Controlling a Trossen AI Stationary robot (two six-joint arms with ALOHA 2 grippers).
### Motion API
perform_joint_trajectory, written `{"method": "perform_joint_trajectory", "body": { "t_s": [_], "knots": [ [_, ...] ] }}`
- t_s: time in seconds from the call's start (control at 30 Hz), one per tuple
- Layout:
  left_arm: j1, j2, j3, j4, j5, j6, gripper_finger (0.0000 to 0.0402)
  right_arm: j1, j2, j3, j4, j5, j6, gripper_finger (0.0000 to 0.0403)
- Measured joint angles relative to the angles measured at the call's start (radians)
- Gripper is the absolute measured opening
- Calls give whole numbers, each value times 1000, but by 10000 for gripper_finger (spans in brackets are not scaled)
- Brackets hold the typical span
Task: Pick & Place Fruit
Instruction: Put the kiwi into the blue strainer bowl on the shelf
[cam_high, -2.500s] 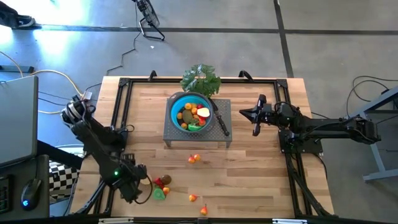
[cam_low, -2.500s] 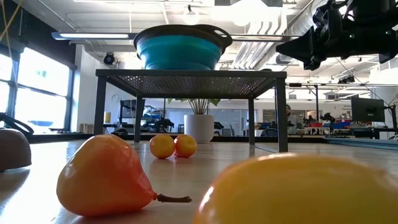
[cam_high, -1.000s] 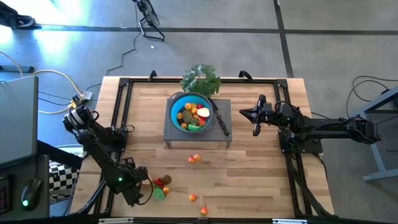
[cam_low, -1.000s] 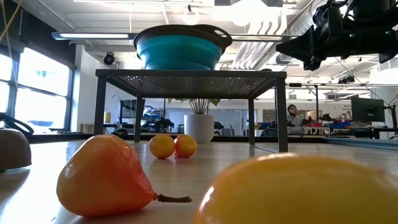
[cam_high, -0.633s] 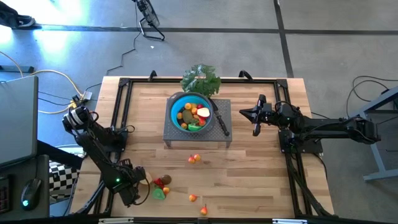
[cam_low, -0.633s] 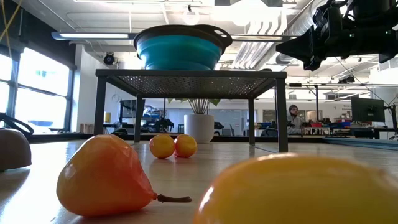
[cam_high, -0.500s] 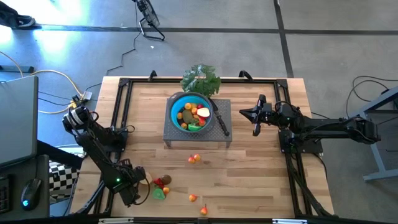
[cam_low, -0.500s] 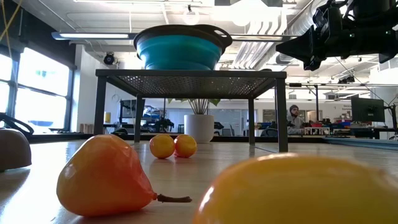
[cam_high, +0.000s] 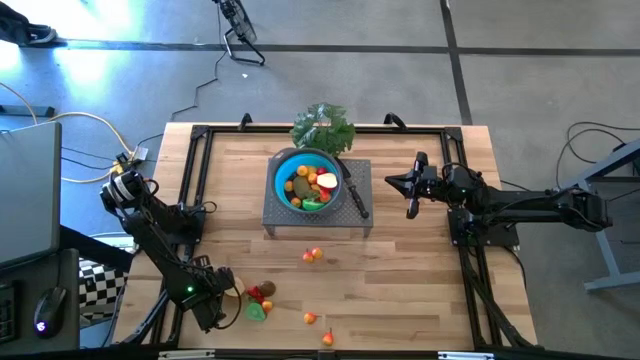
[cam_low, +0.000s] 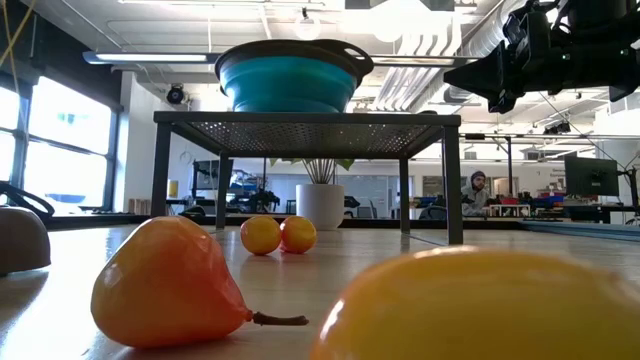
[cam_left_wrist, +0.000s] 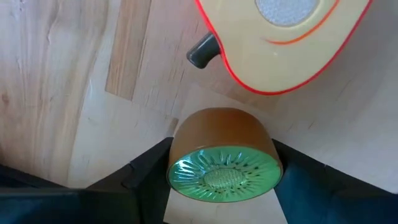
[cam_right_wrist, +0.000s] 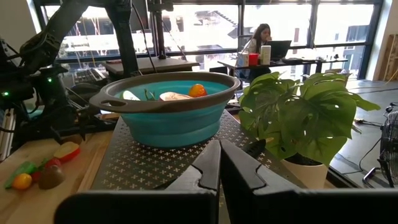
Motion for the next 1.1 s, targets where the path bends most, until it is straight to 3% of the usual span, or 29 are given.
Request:
{"method": "perform_joint_trajectory", "body": {
  "t_s": [0.13, 0.43, 0.63, 0.8, 1.1],
  "knots": [
    [0, 0, 0, 1, 0, -2, 243, 0, 0, 0, 0, -4, 0, 2],
    [0, 0, 0, 1, 0, -3, 221, 0, 0, 0, -2, -6, -1, 2],
    [0, 0, 0, 1, -2, -4, 242, 0, 0, 0, -10, -7, -1, 2],
    [0, 0, 0, 2, -3, -4, 220, 0, 0, 0, -17, -7, -3, 2],
    [0, -1, 0, 77, -16, -16, 226, 0, 0, 0, -24, -7, -4, 2]
  ]
}}
